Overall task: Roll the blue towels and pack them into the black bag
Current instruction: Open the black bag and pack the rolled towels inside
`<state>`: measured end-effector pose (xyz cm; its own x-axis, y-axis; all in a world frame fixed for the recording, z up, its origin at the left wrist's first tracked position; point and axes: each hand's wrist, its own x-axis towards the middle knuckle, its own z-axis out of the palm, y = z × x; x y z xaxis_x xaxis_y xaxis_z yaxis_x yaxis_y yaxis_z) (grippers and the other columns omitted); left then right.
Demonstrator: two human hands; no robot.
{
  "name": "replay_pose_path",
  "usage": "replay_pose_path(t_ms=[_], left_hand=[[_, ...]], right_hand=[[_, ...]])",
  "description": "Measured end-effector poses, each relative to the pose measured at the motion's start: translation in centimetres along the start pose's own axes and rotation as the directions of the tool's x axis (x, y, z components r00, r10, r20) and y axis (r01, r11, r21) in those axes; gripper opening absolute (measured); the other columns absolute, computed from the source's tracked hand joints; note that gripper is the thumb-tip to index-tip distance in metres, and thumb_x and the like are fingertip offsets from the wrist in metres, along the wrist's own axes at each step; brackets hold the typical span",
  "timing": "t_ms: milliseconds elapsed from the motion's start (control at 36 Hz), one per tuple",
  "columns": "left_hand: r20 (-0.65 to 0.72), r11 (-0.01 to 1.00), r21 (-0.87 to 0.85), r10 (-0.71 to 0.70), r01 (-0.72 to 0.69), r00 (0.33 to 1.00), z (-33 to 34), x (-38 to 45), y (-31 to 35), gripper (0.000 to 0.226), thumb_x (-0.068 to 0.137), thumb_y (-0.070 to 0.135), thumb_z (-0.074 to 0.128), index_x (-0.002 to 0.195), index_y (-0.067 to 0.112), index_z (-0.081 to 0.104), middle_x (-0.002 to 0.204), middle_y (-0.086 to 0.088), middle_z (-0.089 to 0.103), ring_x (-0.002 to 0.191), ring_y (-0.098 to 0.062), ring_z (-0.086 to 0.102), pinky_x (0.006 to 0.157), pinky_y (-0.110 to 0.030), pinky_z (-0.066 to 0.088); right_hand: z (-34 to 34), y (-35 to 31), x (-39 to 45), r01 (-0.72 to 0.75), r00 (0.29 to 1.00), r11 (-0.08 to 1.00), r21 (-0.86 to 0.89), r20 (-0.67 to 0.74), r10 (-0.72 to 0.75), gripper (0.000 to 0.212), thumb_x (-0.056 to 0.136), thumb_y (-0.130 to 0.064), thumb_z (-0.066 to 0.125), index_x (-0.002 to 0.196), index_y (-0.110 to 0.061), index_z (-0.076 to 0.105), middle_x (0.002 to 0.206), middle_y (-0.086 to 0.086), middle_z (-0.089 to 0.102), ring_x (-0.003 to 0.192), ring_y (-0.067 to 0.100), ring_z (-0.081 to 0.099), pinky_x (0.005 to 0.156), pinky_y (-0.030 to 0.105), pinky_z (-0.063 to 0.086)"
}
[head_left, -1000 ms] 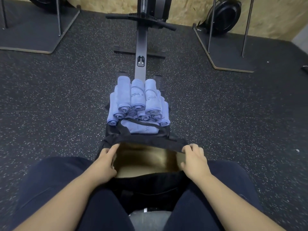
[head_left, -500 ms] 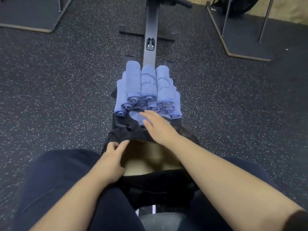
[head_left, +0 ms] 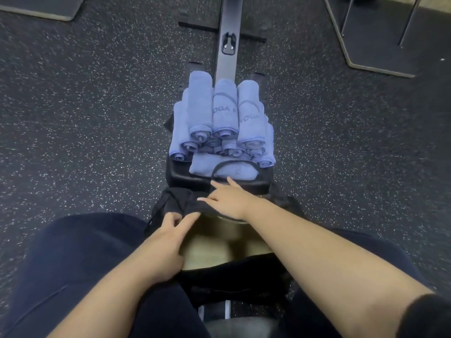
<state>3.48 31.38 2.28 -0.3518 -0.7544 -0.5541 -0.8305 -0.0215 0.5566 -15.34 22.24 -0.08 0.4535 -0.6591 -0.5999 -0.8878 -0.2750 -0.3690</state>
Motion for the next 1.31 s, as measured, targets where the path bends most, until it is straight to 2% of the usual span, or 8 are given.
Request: replay_pose_path(t_ms=[167, 278, 361, 444, 750, 944, 1111, 1306], left_hand=[[0.01, 1.0, -0.004, -0.008, 0.008, 1.0, -0.1, -0.1, 0.4, 0.094, 0.071, 0.0, 0.053, 0.146, 0.043, 0.015, 0.129, 0.004, 0.022, 0.108, -0.021, 0.049, 0.092, -0.029, 0.044], [0.01, 1.0, -0.013, -0.024, 0.024, 1.0, -0.1, -0.1, 0.6, 0.095, 0.072, -0.001, 0.052, 0.146, 0.043, 0.013, 0.124, 0.008, 0.02, 0.104, -0.019, 0.047, 0.09, -0.028, 0.045], [0.01, 0.999, -0.021, -0.024, 0.024, 1.0, -0.2, -0.1, 0.6, 0.095, 0.071, -0.001, 0.051, 0.146, 0.043, 0.013, 0.116, 0.01, 0.019, 0.098, -0.017, 0.045, 0.089, -0.027, 0.045], [0.014, 0.999, -0.019, -0.027, 0.027, 1.0, -0.2, 0.0, 0.6, 0.095, 0.072, -0.001, 0.052, 0.147, 0.041, 0.012, 0.116, 0.011, 0.018, 0.093, -0.016, 0.044, 0.088, -0.027, 0.045], [-0.005, 0.996, -0.061, -0.067, 0.066, 0.998, -0.4, -0.1, 0.7, 0.098, 0.074, -0.001, 0.056, 0.147, 0.043, 0.007, 0.119, 0.015, 0.015, 0.105, -0.016, 0.048, 0.092, -0.028, 0.044], [-0.009, 0.991, -0.103, -0.086, 0.085, 0.996, -0.4, -0.1, 0.9, 0.098, 0.075, -0.002, 0.059, 0.146, 0.044, 0.01, 0.117, 0.016, 0.017, 0.092, -0.006, 0.05, 0.087, -0.028, 0.047], [-0.012, 0.992, -0.097, -0.083, 0.082, 0.996, -0.4, 0.1, 1.0, 0.098, 0.074, -0.003, 0.056, 0.145, 0.046, 0.01, 0.115, 0.016, 0.017, 0.086, -0.003, 0.051, 0.084, -0.029, 0.048], [-0.027, 0.992, -0.102, -0.079, 0.076, 0.997, -0.2, 0.2, 0.8, 0.095, 0.075, -0.003, 0.054, 0.144, 0.046, 0.011, 0.113, 0.018, 0.017, 0.092, -0.008, 0.052, 0.087, -0.031, 0.047]], right_hand=[[0.2, 1.4, -0.7, 0.035, 0.965, 0.999, 0.026, -0.26, -0.027, 0.046, 0.102, -0.044, 0.029, 0.104, -0.016, 0.065, 0.11, 0.004, 0.063, 0.113, 0.022, 0.051, 0.112, 0.044, 0.023], [-0.2, 3.2, -0.8, -0.139, 0.855, 0.99, -0.013, -0.506, 0.114, 0.039, 0.1, -0.037, 0.038, 0.135, -0.024, 0.05, 0.151, 0.003, 0.034, 0.146, 0.025, 0.01, 0.117, 0.046, 0.007], [-0.1, 4.9, -1.1, -0.324, 0.834, 0.944, 0.057, -0.455, 0.313, 0.05, 0.099, -0.043, 0.036, 0.148, -0.036, 0.027, 0.161, 0.0, 0.004, 0.147, 0.027, -0.006, 0.116, 0.052, -0.003], [0.2, 6.4, -1.4, -0.394, 0.836, 0.901, 0.183, -0.336, 0.434, 0.057, 0.098, -0.047, 0.036, 0.15, -0.035, 0.017, 0.161, 0.005, -0.001, 0.144, 0.031, 0.017, 0.115, 0.053, 0.007], [3.0, 6.2, -3.5, -0.163, 0.892, 0.985, 0.054, -0.419, 0.171, 0.038, 0.101, -0.033, 0.035, 0.136, -0.03, 0.05, 0.132, -0.003, 0.057, 0.12, 0.023, 0.052, 0.096, 0.037, 0.039], [4.5, 7.4, -3.5, -0.27, 0.924, 0.959, 0.089, -0.254, 0.284, 0.035, 0.101, -0.037, 0.037, 0.074, -0.02, 0.053, 0.093, 0.007, 0.065, 0.094, 0.03, 0.058, 0.07, 0.033, 0.037], [4.3, 8.0, -2.7, -0.51, 0.848, 0.858, 0.065, -0.13, 0.514, 0.033, 0.096, -0.034, 0.046, 0.109, -0.011, 0.066, 0.116, 0.011, 0.064, 0.108, 0.03, 0.058, 0.084, 0.033, 0.044], [3.8, 7.3, -2.3, -0.389, 0.815, 0.921, 0.01, -0.462, 0.349, 0.03, 0.093, -0.035, 0.057, 0.115, -0.014, 0.057, 0.119, 0.006, 0.051, 0.113, 0.026, 0.046, 0.091, 0.037, 0.041]])
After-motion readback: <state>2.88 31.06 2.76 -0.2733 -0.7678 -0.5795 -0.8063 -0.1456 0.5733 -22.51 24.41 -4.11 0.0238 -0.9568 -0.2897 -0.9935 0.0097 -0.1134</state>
